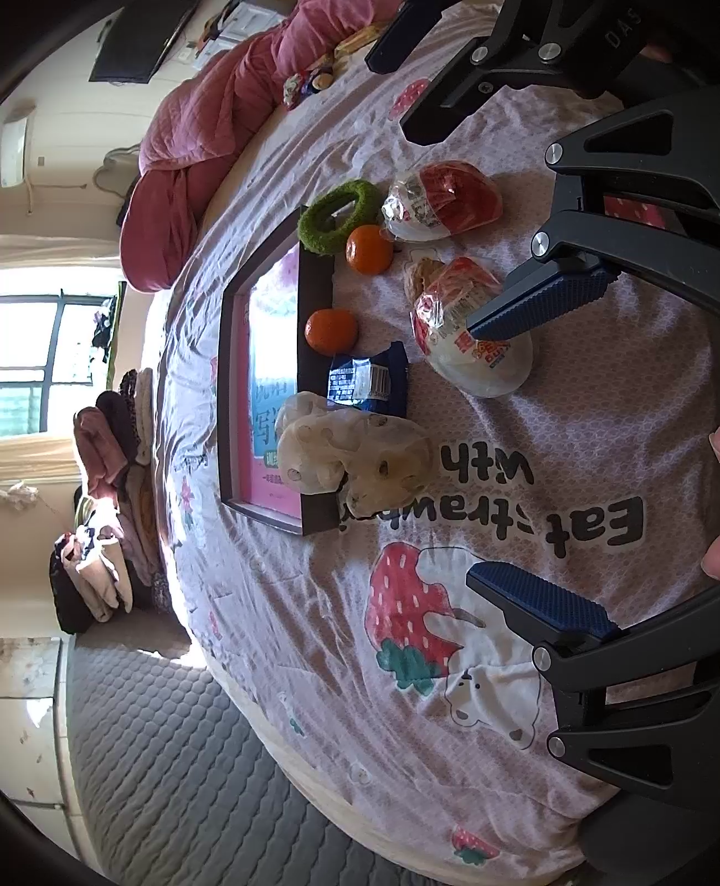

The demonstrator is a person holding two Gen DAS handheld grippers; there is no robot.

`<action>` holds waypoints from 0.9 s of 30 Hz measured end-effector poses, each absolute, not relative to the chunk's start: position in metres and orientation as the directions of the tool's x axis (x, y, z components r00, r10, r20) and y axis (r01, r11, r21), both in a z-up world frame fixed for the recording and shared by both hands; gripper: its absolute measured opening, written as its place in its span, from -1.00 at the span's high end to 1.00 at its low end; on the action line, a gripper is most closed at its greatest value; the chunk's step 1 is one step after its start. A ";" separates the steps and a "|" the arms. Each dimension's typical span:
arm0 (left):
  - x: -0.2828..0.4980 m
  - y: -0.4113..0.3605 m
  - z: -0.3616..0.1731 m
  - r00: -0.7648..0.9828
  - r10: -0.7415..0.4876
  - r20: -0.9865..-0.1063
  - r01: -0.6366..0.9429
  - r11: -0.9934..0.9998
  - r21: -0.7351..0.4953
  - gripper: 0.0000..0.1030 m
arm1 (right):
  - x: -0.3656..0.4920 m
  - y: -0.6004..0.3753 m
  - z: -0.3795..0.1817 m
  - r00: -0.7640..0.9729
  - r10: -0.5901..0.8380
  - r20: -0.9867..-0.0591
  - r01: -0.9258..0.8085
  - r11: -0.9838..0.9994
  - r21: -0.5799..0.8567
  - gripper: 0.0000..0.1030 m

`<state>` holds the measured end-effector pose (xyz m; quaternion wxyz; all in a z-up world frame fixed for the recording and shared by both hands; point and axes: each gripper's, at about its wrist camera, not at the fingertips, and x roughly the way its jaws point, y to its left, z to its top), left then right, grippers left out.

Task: Organize objects
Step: 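Move left gripper to white wrapped egg while right gripper approaches red wrapped egg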

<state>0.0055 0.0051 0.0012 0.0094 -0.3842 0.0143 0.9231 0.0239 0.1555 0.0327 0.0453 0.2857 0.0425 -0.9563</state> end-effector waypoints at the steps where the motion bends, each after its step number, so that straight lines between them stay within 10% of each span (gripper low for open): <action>1: 0.005 0.005 0.001 -0.702 0.007 -0.712 -0.029 -0.999 0.019 -0.61 | 0.024 0.156 0.032 -0.832 -0.062 -0.552 0.111 -0.992 -0.056 -0.52; 27: 0.000 0.021 -0.023 -0.625 0.082 -0.776 -0.151 -0.988 0.017 -0.61 | 0.013 0.168 0.005 -0.747 -0.079 -0.660 0.115 -0.993 -0.011 -0.52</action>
